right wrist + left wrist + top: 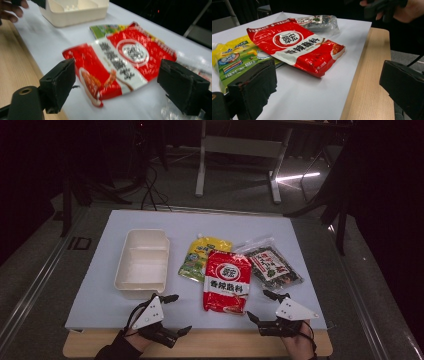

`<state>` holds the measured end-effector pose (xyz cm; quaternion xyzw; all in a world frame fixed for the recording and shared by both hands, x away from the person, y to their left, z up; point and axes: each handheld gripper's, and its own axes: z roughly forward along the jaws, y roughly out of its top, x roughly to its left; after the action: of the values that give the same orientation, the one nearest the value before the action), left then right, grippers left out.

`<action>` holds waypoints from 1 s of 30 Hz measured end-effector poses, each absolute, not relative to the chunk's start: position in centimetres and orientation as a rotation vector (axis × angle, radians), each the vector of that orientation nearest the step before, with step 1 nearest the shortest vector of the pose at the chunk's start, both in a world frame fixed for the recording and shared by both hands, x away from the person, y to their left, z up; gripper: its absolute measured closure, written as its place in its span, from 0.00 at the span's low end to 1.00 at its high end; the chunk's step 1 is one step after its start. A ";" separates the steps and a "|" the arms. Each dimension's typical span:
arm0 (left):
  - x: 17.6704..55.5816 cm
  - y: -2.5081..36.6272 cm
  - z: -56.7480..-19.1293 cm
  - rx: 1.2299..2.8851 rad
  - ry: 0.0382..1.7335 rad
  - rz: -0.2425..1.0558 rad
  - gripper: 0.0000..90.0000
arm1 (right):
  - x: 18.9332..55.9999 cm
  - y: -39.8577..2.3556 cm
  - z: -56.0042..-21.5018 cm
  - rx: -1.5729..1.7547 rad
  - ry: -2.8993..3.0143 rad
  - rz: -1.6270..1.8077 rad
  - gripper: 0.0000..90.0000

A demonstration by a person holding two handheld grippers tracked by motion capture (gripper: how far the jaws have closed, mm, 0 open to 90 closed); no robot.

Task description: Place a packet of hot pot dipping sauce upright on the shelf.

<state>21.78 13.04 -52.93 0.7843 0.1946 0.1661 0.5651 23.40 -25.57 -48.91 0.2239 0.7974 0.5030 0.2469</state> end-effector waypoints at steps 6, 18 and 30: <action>21.8 13.0 -52.9 1.841 0.458 0.380 0.02 | 23.7 -25.1 -46.6 0.571 2.156 1.373 0.16; 21.7 12.9 -53.0 1.841 0.437 0.356 0.02 | 26.6 -24.2 -42.7 0.555 2.106 1.449 0.12; 21.8 12.8 -53.1 1.844 0.449 0.344 0.02 | 30.6 -24.2 -41.5 0.677 2.083 1.449 0.11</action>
<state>21.80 12.84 -53.12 0.7856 0.1914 0.1467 0.5697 30.62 -24.24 -41.46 0.2491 0.7670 0.5337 0.2548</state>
